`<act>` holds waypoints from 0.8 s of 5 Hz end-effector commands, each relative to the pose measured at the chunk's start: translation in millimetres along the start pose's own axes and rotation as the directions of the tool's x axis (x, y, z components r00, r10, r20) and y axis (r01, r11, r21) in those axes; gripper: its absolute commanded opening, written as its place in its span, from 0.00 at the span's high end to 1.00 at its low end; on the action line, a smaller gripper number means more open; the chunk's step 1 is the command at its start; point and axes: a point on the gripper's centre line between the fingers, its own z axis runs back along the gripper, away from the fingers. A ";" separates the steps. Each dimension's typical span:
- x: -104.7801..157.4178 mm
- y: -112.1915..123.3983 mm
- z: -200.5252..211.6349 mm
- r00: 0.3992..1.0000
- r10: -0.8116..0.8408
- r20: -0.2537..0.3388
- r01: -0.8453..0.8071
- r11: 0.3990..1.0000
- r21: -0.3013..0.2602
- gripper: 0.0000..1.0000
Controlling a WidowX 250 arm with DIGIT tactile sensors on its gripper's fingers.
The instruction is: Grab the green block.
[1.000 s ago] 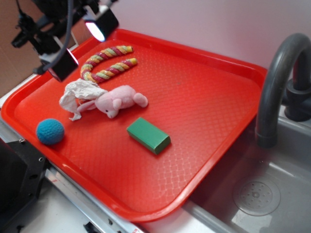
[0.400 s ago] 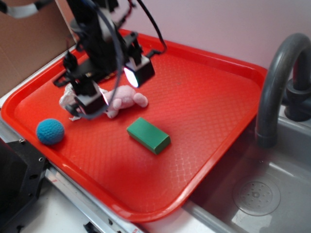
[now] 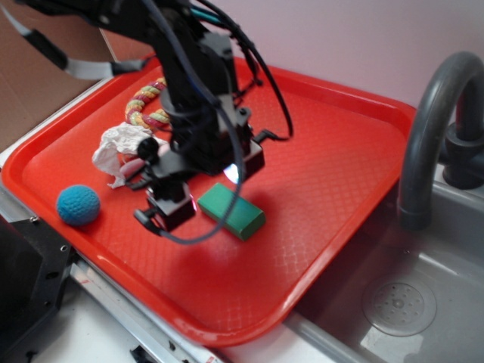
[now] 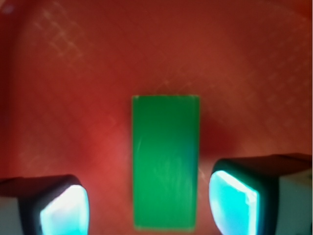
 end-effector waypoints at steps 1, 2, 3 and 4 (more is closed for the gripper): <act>17.4 6.4 -18.0 0.997 0.068 -0.044 -0.069 0.997 -0.022 0.05; 19.5 -1.1 -13.4 0.997 0.068 -0.025 -0.067 0.998 0.016 1.00; 21.4 -3.7 -14.5 0.998 0.058 -0.030 -0.057 0.998 0.028 1.00; 21.5 -2.2 -16.6 0.997 0.075 -0.033 -0.074 0.997 0.017 1.00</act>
